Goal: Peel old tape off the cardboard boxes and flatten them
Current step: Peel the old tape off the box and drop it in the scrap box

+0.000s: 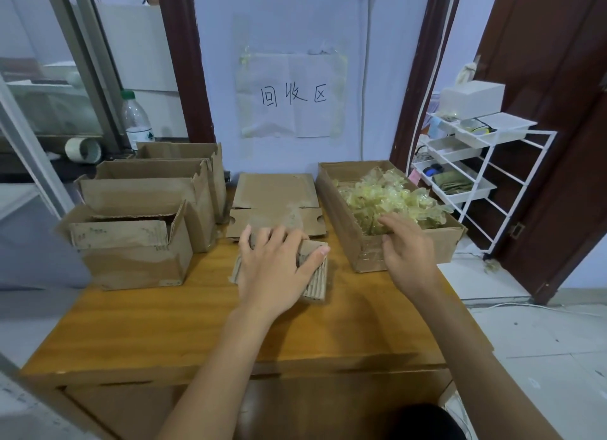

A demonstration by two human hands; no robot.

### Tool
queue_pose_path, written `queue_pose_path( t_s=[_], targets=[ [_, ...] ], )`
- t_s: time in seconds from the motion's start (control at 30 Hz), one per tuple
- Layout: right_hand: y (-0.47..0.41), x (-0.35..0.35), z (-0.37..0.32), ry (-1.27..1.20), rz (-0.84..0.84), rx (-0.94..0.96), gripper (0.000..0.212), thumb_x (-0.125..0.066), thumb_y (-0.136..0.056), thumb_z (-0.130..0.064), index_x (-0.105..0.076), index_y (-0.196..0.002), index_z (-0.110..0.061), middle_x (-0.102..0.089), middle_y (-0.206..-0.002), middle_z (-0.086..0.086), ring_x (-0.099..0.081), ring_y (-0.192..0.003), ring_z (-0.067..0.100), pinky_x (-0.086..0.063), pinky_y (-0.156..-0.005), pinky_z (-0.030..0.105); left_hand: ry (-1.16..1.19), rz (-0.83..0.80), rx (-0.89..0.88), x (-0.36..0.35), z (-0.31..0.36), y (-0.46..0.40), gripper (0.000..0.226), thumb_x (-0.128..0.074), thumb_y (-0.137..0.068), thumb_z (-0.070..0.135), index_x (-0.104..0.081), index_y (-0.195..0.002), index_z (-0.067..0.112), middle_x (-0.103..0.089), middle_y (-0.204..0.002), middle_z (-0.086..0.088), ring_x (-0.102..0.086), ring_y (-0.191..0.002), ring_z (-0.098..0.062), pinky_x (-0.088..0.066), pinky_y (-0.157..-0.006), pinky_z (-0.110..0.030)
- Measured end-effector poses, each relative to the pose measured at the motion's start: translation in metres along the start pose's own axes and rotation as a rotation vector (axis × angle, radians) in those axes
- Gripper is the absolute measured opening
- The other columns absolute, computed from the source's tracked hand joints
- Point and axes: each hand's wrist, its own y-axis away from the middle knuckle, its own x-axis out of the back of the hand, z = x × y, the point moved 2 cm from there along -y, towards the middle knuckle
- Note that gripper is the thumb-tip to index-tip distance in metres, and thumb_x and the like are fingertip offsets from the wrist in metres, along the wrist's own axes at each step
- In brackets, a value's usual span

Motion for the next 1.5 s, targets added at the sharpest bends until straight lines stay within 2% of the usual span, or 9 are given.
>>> queue_pose_path(
  t_s=[0.1,0.27,0.37,0.47,0.7,0.83,1.0,1.33,1.5],
  targets=[
    [0.014,-0.006,-0.025,-0.099,0.04,0.009,0.033,-0.063,-0.095,0.007,-0.073,-0.123,-0.007,-0.072,-0.127,0.004,-0.061,-0.125,0.012,-0.046,-0.113,0.034,0.006,-0.01,0.012,0.0,0.001,-0.001,0.058,-0.018,-0.1,0.078,-0.057,-0.114,0.038,-0.057,-0.118,0.016,-0.047,-0.124,-0.016,-0.007,-0.126,-0.051],
    [0.042,-0.029,-0.077,-0.535,-0.212,-0.312,0.029,-0.052,-0.109,-0.025,-0.064,-0.135,-0.025,-0.065,-0.121,-0.02,-0.057,-0.108,-0.018,-0.047,-0.086,0.005,0.165,-0.004,0.029,0.004,-0.001,0.0,0.045,-0.032,-0.101,0.072,-0.061,-0.121,0.043,-0.059,-0.126,0.021,-0.043,-0.131,-0.012,0.002,-0.126,-0.045],
    [0.053,-0.046,-0.089,-0.691,-0.287,-0.365,0.029,-0.052,-0.108,-0.035,-0.059,-0.136,-0.03,-0.066,-0.122,-0.019,-0.062,-0.111,-0.009,-0.055,-0.091,0.019,0.431,0.01,0.052,0.013,-0.011,0.0,0.027,-0.049,-0.104,0.053,-0.06,-0.128,0.045,-0.057,-0.134,0.025,-0.044,-0.136,-0.004,0.003,-0.126,-0.036],
    [0.055,-0.05,-0.087,-0.73,-0.286,-0.361,0.032,-0.06,-0.105,-0.037,-0.057,-0.136,-0.033,-0.066,-0.128,-0.016,-0.063,-0.12,0.002,-0.058,-0.097,0.033,0.623,0.057,0.012,0.028,-0.025,0.009,0.03,-0.06,-0.104,0.034,-0.062,-0.134,0.036,-0.054,-0.137,0.021,-0.044,-0.136,-0.002,-0.026,-0.125,-0.038],
    [0.056,-0.051,-0.082,-0.706,-0.312,-0.335,0.046,-0.058,-0.102,-0.052,-0.054,-0.144,-0.033,-0.065,-0.136,-0.014,-0.062,-0.126,0.005,-0.057,-0.102,0.044,0.348,-0.019,-0.026,0.03,-0.072,0.022,0.057,-0.06,-0.101,0.051,-0.044,-0.155,0.041,-0.035,-0.163,0.02,-0.026,-0.152,-0.004,-0.03,-0.124,-0.051],
    [0.055,-0.049,-0.083,-0.682,-0.329,-0.33,0.058,-0.057,-0.096,-0.066,-0.05,-0.148,-0.04,-0.064,-0.141,-0.014,-0.059,-0.133,0.012,-0.054,-0.105,0.05,0.49,0.054,0.074,0.021,-0.072,0.033,0.053,-0.067,-0.098,0.049,-0.054,-0.149,0.045,-0.041,-0.16,0.023,-0.034,-0.142,0.005,-0.036,-0.121,-0.048],
    [0.049,-0.043,-0.088,-0.637,-0.391,-0.296,0.044,-0.057,-0.103,-0.052,-0.053,-0.145,-0.04,-0.069,-0.133,-0.015,-0.063,-0.127,0.011,-0.056,-0.103,0.047,0.445,0.078,0.155,0.029,-0.066,0.032,0.052,-0.074,-0.09,0.055,-0.06,-0.141,0.049,-0.049,-0.155,0.02,-0.048,-0.143,-0.01,-0.044,-0.115,-0.053],
    [0.057,-0.05,-0.084,-0.646,-0.384,-0.319,0.078,-0.051,-0.095,-0.074,-0.033,-0.161,-0.038,-0.055,-0.151,-0.018,-0.05,-0.141,0.005,-0.044,-0.117,0.046,0.348,0.185,0.143,0.045,-0.061,0.032,0.051,-0.051,-0.091,0.073,-0.075,-0.124,0.042,-0.074,-0.123,0.017,-0.068,-0.116,-0.011,-0.06,-0.087,-0.038],
    [0.059,-0.051,-0.087,-0.742,-0.383,-0.384,0.054,-0.056,-0.104,-0.045,-0.043,-0.155,-0.033,-0.062,-0.141,-0.018,-0.058,-0.131,0.001,-0.052,-0.107,0.029,0.351,0.141,0.153,0.051,-0.059,0.028,0.055,-0.045,-0.089,0.078,-0.077,-0.117,0.043,-0.077,-0.111,0.017,-0.069,-0.104,-0.012,-0.06,-0.081,-0.04]
  ],
)
